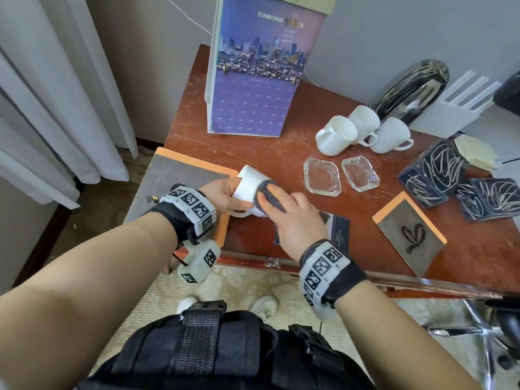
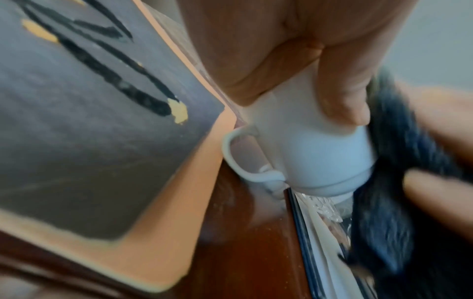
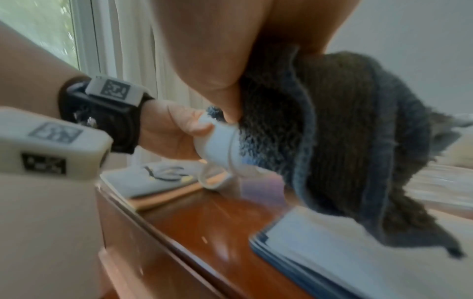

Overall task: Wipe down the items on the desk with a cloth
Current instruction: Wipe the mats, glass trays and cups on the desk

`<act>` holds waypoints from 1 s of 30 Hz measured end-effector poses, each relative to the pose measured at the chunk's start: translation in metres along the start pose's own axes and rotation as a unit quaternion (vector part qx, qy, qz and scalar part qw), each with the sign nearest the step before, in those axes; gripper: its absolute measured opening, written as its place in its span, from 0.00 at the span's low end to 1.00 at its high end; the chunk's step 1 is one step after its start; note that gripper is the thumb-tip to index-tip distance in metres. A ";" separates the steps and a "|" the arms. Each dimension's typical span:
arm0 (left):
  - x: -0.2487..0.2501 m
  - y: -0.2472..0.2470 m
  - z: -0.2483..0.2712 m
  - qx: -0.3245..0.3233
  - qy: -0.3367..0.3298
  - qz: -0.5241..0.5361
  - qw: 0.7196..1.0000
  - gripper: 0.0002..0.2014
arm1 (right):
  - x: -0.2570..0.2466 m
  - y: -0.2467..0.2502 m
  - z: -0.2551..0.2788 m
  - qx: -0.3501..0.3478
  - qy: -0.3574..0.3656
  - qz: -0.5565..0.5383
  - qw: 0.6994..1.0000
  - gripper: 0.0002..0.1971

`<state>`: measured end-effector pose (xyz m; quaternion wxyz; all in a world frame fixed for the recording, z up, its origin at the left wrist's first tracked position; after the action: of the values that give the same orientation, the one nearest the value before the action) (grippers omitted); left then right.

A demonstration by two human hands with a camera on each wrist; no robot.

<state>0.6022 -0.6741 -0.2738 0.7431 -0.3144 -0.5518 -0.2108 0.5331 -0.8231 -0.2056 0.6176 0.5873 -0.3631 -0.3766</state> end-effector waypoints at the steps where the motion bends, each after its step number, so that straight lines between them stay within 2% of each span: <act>1: -0.001 0.002 -0.001 0.014 0.002 0.005 1.000 0.19 | 0.010 -0.004 0.008 -0.014 -0.012 0.012 1.000 0.37; 3: -0.004 0.005 -0.002 0.030 0.013 -0.010 0.999 0.23 | 0.026 -0.009 0.019 -0.024 -0.042 0.025 0.998 0.38; 6: -0.011 0.005 -0.004 0.017 0.029 -0.047 0.998 0.23 | 0.028 0.004 0.018 0.043 -0.073 -0.008 0.996 0.34; 9: -0.009 0.002 -0.005 0.016 0.021 -0.067 0.997 0.20 | 0.000 0.025 -0.002 0.104 -0.032 -0.022 0.994 0.31; 11: -0.008 0.002 -0.005 0.011 0.020 -0.104 0.994 0.15 | -0.020 0.024 -0.014 0.093 0.018 -0.020 0.995 0.33; 13: -0.010 0.006 -0.005 0.020 0.028 -0.132 0.991 0.11 | -0.026 0.013 -0.018 0.068 0.032 -0.018 0.997 0.34; 15: -0.009 0.005 -0.003 0.005 0.016 -0.107 0.994 0.12 | -0.019 0.003 -0.010 0.040 0.014 -0.009 0.999 0.35; 17: -0.007 0.004 -0.002 -0.012 0.008 -0.091 0.996 0.15 | -0.011 0.002 0.000 -0.019 -0.003 0.011 1.000 0.37; 19: -0.005 0.008 -0.002 0.009 0.014 -0.107 0.994 0.19 | 0.004 -0.002 0.010 -0.098 -0.041 0.032 0.994 0.37; 20: -0.006 0.010 -0.002 0.022 0.023 -0.116 0.993 0.20 | 0.009 -0.002 0.014 -0.108 -0.057 0.035 0.992 0.36; 24: -0.006 0.008 -0.001 0.010 0.014 -0.118 0.993 0.17 | -0.005 0.008 0.003 0.056 -0.021 0.022 0.998 0.37; 25: -0.007 0.009 -0.001 0.015 0.017 -0.128 0.992 0.14 | -0.013 0.009 -0.004 0.076 -0.002 0.015 0.997 0.35; 27: -0.006 0.012 0.000 0.034 0.019 -0.153 0.987 0.08 | -0.025 0.008 -0.015 0.078 0.013 0.001 0.997 0.34; 30: -0.007 0.013 0.001 0.059 0.016 -0.142 0.988 0.14 | -0.017 -0.003 -0.011 -0.026 -0.034 -0.037 0.998 0.36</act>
<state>0.6078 -0.6644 -0.2828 0.7318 -0.1853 -0.5900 -0.2862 0.5350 -0.8025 -0.2090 0.6055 0.5710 -0.3523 -0.4280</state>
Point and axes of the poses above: each hand's wrist, its own z-axis away from the middle knuckle, its own y-axis out of the back of the hand, x = y × z, the point moved 3 cm from there along -z, towards the middle knuckle, and after that the axes turned 5 degrees about -x, right-handed, at the moved point
